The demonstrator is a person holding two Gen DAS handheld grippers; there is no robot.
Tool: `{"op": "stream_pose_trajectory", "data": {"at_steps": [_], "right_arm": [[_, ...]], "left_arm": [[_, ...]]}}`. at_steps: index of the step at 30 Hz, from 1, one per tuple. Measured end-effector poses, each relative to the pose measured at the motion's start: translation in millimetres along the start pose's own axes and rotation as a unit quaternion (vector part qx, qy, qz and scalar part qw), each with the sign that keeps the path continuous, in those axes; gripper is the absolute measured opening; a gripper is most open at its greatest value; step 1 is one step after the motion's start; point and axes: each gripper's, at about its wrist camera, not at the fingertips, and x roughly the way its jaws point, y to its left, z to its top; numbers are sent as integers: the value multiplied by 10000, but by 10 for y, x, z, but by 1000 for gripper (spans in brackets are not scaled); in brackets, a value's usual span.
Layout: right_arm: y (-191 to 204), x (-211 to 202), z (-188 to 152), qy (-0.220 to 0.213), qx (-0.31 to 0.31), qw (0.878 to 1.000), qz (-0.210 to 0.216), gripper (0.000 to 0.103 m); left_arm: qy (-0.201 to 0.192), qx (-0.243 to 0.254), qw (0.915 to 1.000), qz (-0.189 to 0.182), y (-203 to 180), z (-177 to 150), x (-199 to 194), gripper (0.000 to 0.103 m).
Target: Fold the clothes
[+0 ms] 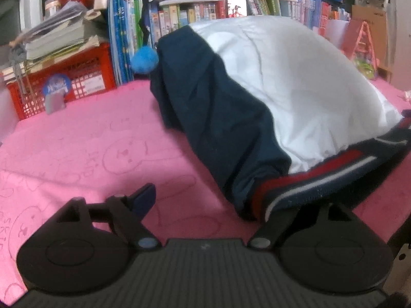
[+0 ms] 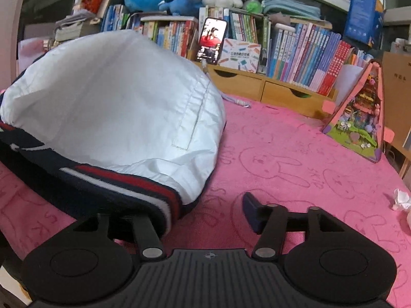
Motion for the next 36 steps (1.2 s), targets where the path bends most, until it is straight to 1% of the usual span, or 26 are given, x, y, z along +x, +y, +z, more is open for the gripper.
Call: {"op": "stream_pose_trajectory", "data": {"at_steps": [2,3,4,6,10,13,14,16,17,19,20,23,26,28,30,31,32,35,36], "right_arm": [[-81,-29,17,95,88,9998,166,74],[-120,-51,27,157,142,9994,265,75],[-152,-69,42,200,179,9990,344,79],[-206,-98,76,260,225,9982,482,84],[-174,-132,129,302,133,9974,644,85],[-118,-205,118,415,-101,9942,990,90],[-108,-245,108,434,-188,9933,1055,94],[-98,-336,87,443,-358,9923,1098,96],[-106,-377,88,439,-355,9920,1133,96],[-153,-451,106,408,-198,9911,1252,96],[-191,-485,116,380,-97,9901,1346,96],[-287,-575,168,257,231,9849,1694,96],[-290,-634,288,-153,708,9763,2041,96],[-160,-592,398,-367,823,9745,2057,96],[106,-465,474,-507,738,9739,2084,95],[272,-391,491,-546,658,9734,2124,92],[464,-313,510,-571,558,9721,2204,87],[1105,-69,599,-635,216,9666,2475,78],[1331,22,629,-620,39,9670,2470,76]], "left_arm": [[7,-59,9997,-247,34,-17,-75,82],[-1,-152,9990,-429,69,-17,-116,83],[-16,-246,9980,-579,102,-10,-149,86],[-49,-303,9969,-727,127,9,-186,88],[0,-68,9971,-762,77,28,-185,88],[22,111,9959,-894,68,-19,-269,88],[38,170,9959,-890,72,-48,-299,91],[78,203,9960,-870,92,-109,-352,95],[84,190,9959,-878,102,-131,-379,95],[29,116,9956,-934,125,-149,-437,96],[-37,68,9953,-963,133,-150,-462,99],[-159,-81,9945,-1027,146,-138,-472,102],[-82,-59,9959,-901,124,-134,-369,103],[-35,-111,9960,-880,115,-139,-299,103],[-28,-158,9959,-887,110,-146,-265,103],[-29,-172,9959,-890,107,-152,-256,103],[-33,-173,9959,-890,101,-161,-258,103],[-9,-177,9960,-877,78,-195,-273,103],[2,-175,9960,-872,79,-208,-280,103]]}}
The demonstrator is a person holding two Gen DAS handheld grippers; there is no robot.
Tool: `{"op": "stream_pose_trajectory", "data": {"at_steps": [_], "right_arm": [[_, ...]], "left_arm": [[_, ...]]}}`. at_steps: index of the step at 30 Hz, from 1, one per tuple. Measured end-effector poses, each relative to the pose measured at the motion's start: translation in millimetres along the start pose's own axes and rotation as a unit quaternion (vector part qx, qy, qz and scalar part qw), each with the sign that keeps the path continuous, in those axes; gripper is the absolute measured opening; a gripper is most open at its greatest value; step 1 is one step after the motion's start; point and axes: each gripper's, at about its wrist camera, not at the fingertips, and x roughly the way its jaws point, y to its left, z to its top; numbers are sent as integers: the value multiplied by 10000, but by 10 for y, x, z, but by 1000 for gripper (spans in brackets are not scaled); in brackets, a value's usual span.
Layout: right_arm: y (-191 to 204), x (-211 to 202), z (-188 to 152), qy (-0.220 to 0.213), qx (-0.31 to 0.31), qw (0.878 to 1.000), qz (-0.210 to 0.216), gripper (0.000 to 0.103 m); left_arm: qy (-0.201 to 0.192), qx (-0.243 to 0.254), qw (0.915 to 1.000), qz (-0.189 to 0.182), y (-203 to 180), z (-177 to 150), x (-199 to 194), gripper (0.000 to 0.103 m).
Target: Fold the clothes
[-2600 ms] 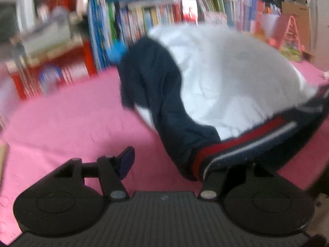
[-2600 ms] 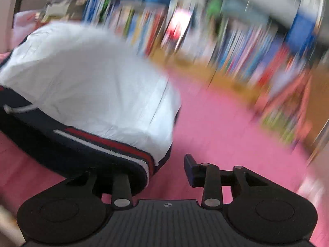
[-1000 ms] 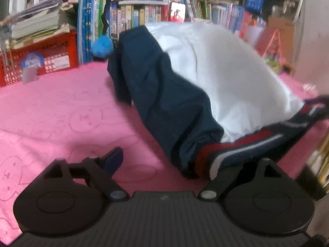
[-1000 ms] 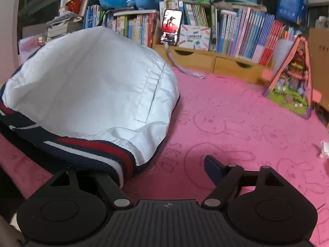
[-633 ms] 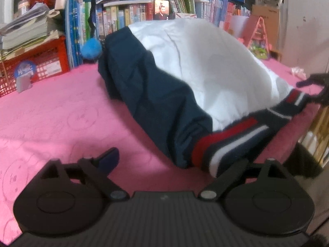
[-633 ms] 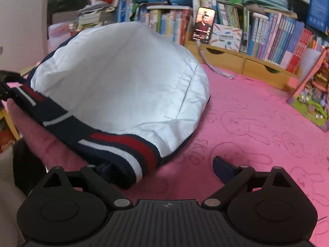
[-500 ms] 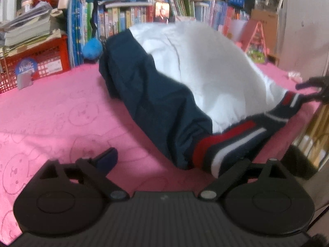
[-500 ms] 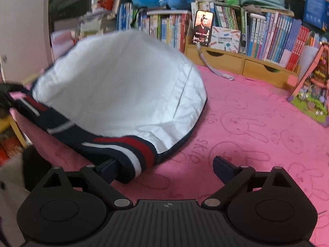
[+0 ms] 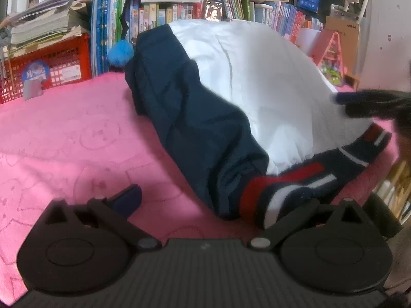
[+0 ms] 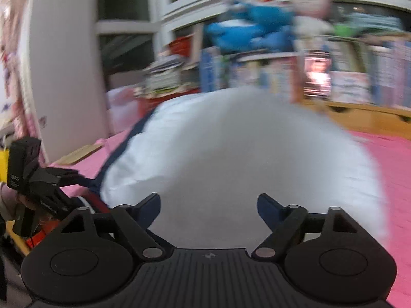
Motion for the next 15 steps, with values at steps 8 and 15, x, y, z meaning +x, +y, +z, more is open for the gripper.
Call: {"op": "stream_pose_trajectory", "data": {"at_steps": [8,15], "right_arm": [[508,883,-112,633,-793,9928,-633,66],[490,893,-134,609,-772,9930,-660,66]], "left_arm": [[18,-126,9999,-53,117,-133,-197,103],[-400,-759,9948,-553,341,-157,-576,103]]}}
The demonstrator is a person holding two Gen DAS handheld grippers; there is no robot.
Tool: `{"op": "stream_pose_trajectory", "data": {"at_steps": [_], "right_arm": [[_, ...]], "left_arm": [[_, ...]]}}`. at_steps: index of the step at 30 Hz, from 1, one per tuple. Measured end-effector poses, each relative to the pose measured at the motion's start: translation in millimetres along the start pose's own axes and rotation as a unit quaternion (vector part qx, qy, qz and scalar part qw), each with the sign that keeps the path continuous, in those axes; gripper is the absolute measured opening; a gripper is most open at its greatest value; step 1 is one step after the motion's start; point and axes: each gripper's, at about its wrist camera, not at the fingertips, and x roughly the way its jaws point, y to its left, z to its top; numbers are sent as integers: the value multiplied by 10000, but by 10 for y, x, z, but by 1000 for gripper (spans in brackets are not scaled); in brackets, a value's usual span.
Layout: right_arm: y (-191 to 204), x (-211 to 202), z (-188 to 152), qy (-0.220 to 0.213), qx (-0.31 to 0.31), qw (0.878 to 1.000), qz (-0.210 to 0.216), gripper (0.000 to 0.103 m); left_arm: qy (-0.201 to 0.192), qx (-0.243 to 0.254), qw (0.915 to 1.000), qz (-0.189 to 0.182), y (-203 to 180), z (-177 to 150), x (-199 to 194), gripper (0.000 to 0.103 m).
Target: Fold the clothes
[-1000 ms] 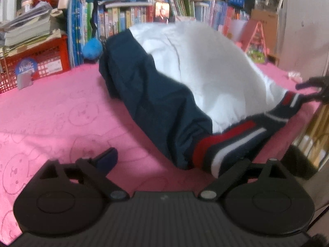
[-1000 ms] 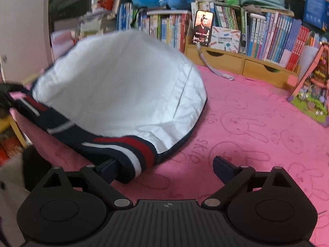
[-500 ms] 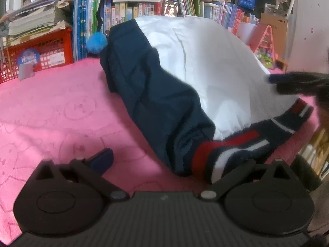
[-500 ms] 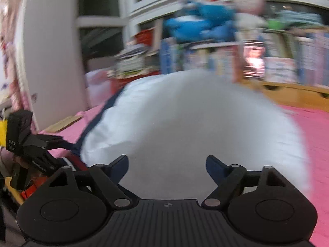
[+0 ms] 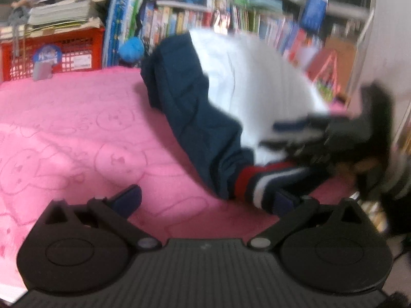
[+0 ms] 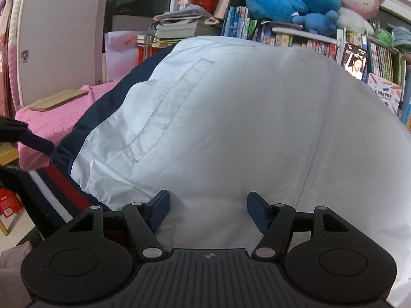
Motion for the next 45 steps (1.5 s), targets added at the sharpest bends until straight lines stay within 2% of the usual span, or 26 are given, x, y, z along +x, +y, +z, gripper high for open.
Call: {"op": "stream_pose_trajectory", "data": {"at_steps": [3,7,9,11,13,15,17,19,22,25,28,31,33,36,39,40,41,42,43,44,45], "right_arm": [[-2,13,0,-13,8,10000,3,67],[8,1,-11,-23,19,10000,14,68],[12,0,-2,-22,33,10000,39,68],[-39,-58,-6,-37,148,9997,205,67],[-307,-303,-67,-156,775,9956,509,66],[-718,-653,-151,-285,1556,9853,650,68],[-1105,-965,-163,-403,2005,9779,430,75],[-1433,-1174,-72,-487,2159,9752,34,83],[-1811,-1324,178,-528,2158,9728,-654,83],[-2067,-1024,616,-375,1898,9747,-1118,87],[-2306,-432,1029,21,1838,9764,-1138,87],[-2453,267,1295,518,1770,9764,-1124,87],[-2520,701,1377,834,1834,9729,-1131,87],[-2588,1190,1323,1348,2100,9619,-1120,85],[-2573,1490,1204,1796,2314,9531,-766,84],[-2556,1557,1157,1913,2354,9507,-636,79],[-2532,1602,1107,2007,2374,9491,-508,62],[-2498,1614,1080,2024,2338,9498,-463,50],[-2454,1599,1071,1984,2260,9525,-481,33],[-2411,1584,1061,1944,2182,9550,-499,24],[-2372,1547,1077,1858,2106,9583,-521,21]], "left_arm": [[-661,-479,9958,-421,76,167,-292,103],[-1285,-211,9902,-507,-110,557,-305,103],[-1155,159,9931,-131,-278,668,7,103],[-907,205,9956,133,-360,690,404,103],[-678,149,9971,311,-400,647,742,103],[-516,266,9973,456,-435,551,938,103],[-304,589,9956,667,-463,417,1091,103],[-103,856,9926,853,-473,294,1176,103],[122,996,9901,981,-456,203,1217,103],[300,881,9908,981,-420,211,1249,103],[333,877,9904,1012,-423,207,1260,103],[310,866,9905,1025,-427,192,1248,103],[304,861,9905,1028,-435,187,1245,103],[296,849,9908,1009,-458,172,1244,103],[301,832,9909,1010,-482,186,1260,103],[299,835,9909,1008,-490,185,1256,103],[298,836,9910,1005,-493,186,1254,103],[297,833,9910,1004,-493,187,1254,103],[296,831,9910,1002,-493,187,1253,103],[294,829,9911,1000,-493,188,1252,103],[295,828,9911,1000,-492,190,1253,103]]}}
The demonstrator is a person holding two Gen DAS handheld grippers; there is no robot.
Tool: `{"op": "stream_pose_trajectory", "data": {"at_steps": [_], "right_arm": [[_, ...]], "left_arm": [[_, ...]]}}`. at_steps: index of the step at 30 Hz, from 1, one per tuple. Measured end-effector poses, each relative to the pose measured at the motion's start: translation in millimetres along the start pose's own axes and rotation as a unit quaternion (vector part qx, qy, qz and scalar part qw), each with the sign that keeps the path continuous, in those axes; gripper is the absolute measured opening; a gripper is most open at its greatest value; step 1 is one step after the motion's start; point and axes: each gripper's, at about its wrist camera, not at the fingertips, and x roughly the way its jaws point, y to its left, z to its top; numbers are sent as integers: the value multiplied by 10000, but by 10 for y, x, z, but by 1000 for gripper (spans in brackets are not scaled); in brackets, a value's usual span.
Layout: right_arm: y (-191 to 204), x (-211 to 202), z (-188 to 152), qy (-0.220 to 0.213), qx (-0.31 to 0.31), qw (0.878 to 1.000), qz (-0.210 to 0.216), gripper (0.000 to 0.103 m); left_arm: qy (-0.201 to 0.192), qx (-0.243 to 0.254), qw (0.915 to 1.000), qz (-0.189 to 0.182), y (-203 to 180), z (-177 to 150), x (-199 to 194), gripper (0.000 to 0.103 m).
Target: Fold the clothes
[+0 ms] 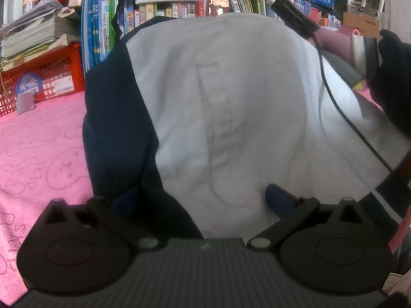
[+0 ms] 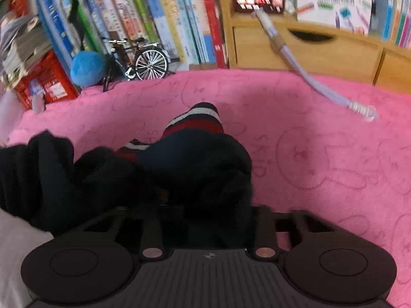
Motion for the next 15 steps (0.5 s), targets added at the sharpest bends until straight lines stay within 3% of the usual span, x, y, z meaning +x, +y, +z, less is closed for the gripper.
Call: {"op": "stream_pose_trajectory", "data": {"at_steps": [4,6,11,15], "right_arm": [[8,-363,51,-729,-63,9971,-229,10],[-68,-713,102,-1404,-125,9881,-615,9],[-552,-1719,201,-3042,80,9356,-1791,8],[-1313,-2312,192,-3518,935,8936,-2627,8]], "left_arm": [[8,0,10000,11,3,6,7,103],[7,-5,10000,13,3,2,6,103],[15,-12,10000,14,15,6,13,103],[20,-19,10000,23,21,15,19,103]]}}
